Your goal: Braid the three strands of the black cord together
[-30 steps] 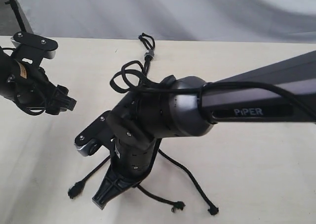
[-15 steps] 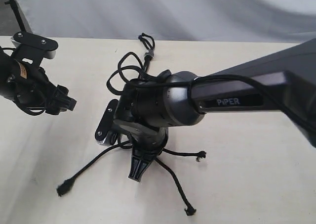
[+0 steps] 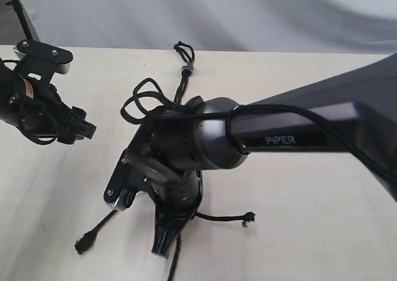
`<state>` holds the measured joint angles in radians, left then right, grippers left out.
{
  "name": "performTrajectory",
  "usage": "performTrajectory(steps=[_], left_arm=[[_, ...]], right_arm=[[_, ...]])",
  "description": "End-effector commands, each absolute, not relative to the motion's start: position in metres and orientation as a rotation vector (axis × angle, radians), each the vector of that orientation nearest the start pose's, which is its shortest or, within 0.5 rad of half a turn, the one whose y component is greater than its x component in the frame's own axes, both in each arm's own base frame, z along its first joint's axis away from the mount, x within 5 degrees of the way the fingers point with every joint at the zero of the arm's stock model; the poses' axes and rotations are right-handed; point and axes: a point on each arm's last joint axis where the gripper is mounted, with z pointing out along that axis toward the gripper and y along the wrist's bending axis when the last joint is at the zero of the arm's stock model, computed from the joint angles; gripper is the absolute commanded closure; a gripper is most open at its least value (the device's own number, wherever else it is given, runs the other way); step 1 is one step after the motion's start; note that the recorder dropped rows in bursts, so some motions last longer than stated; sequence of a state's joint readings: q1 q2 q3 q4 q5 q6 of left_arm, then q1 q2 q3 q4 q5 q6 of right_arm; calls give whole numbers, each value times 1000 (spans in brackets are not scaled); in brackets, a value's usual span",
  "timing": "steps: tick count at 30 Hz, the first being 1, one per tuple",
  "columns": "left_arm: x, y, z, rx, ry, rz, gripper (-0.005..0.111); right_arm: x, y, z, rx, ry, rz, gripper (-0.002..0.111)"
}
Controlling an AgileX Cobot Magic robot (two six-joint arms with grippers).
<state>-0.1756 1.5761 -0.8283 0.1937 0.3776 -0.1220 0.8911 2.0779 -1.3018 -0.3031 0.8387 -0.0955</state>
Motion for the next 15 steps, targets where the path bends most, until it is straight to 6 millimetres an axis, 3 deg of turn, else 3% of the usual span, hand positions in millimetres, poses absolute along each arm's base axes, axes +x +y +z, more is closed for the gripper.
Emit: performTrajectory(steps=[1, 8, 15], left_arm=[[293, -44, 191, 268, 2583, 50, 39], [293, -44, 191, 268, 2583, 50, 39], [293, -44, 191, 268, 2586, 50, 39]], right_arm=[[245, 291, 124, -1691, 2507, -215, 109], [246, 292, 143, -1648, 2458, -174, 109], [248, 286, 160, -1644, 2420, -242, 109]])
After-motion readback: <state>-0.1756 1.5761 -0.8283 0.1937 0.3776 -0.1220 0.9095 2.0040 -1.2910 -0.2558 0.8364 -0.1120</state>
